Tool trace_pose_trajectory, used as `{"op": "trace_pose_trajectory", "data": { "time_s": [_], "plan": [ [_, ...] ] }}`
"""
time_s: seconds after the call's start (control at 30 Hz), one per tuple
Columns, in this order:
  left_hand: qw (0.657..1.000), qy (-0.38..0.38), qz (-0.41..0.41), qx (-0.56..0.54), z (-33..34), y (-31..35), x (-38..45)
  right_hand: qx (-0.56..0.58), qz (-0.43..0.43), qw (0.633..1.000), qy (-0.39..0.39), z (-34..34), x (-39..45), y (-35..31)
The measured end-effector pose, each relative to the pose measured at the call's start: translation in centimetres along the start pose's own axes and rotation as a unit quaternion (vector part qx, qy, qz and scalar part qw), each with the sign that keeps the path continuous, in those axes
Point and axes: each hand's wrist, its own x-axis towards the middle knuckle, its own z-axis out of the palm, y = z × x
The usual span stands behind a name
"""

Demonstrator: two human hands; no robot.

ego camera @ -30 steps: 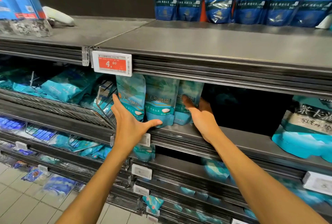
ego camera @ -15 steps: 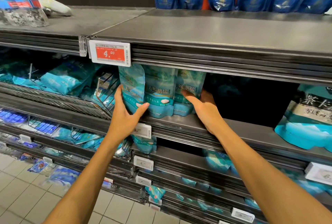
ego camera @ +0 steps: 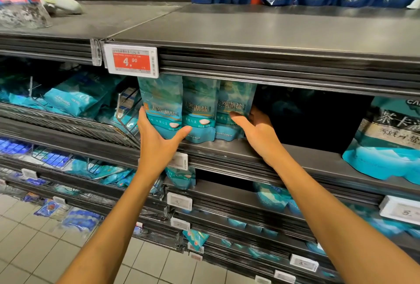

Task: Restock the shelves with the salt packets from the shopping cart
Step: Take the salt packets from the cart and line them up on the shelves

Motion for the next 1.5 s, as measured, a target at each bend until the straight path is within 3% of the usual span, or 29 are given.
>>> {"op": "trace_pose_trajectory", "data": {
  "time_s": [0.2,0.3,0.37,0.43,0.57,0.7,0.8,0.9,1.03,1.23,1.3,1.4,1.5],
  "plan": [
    [0.995,0.087,0.049,0.015,0.9,-0.5,-3.6,-0.032,-0.031,0.999,-0.02,-1.6,-1.9,0.5],
    [0.984,0.148,0.093,0.041,0.8,-0.6,-4.6,-0.084,-0.014,0.996,0.02,-2.9,-4.0,0.5],
    [0.973,0.192,0.13,0.013,0.6,-0.5,-5.2,-0.092,-0.034,0.994,0.039,-3.6,-5.4,0.4],
    [0.966,0.188,0.177,-0.029,1.0,0.0,-6.6,-0.064,-0.082,0.994,0.044,-4.4,-7.2,0.5],
    [0.964,0.031,0.24,-0.106,4.9,2.2,-11.7,-0.018,-0.145,0.982,0.119,-6.7,-11.6,1.2],
    [0.949,-0.172,0.181,-0.195,11.7,4.9,-17.5,-0.001,-0.122,0.969,0.215,-10.3,-17.9,3.4],
    [0.912,-0.315,0.125,-0.231,17.0,7.5,-23.0,-0.002,-0.058,0.947,0.317,-13.9,-23.8,5.8],
    [0.855,-0.448,0.125,-0.229,21.6,9.8,-28.8,-0.031,0.011,0.912,0.408,-17.7,-30.8,8.6],
    [0.767,-0.597,0.131,-0.195,26.9,13.3,-37.1,-0.057,0.1,0.832,0.542,-22.4,-41.3,12.1],
    [0.617,-0.762,0.173,-0.09,33.9,15.7,-53.0,0.009,0.224,0.652,0.724,-29.0,-58.4,20.3],
    [0.581,-0.8,0.143,-0.038,36.8,15.6,-59.3,0.037,0.27,0.597,0.755,-30.9,-64.0,24.5],
    [0.553,-0.827,0.075,0.062,42.9,13.6,-67.6,0.066,0.346,0.544,0.762,-32.8,-70.3,30.8],
    [0.547,-0.816,0.092,0.165,49.6,10.7,-73.6,0.094,0.423,0.522,0.734,-33.7,-74.4,37.6]
  ]
}}
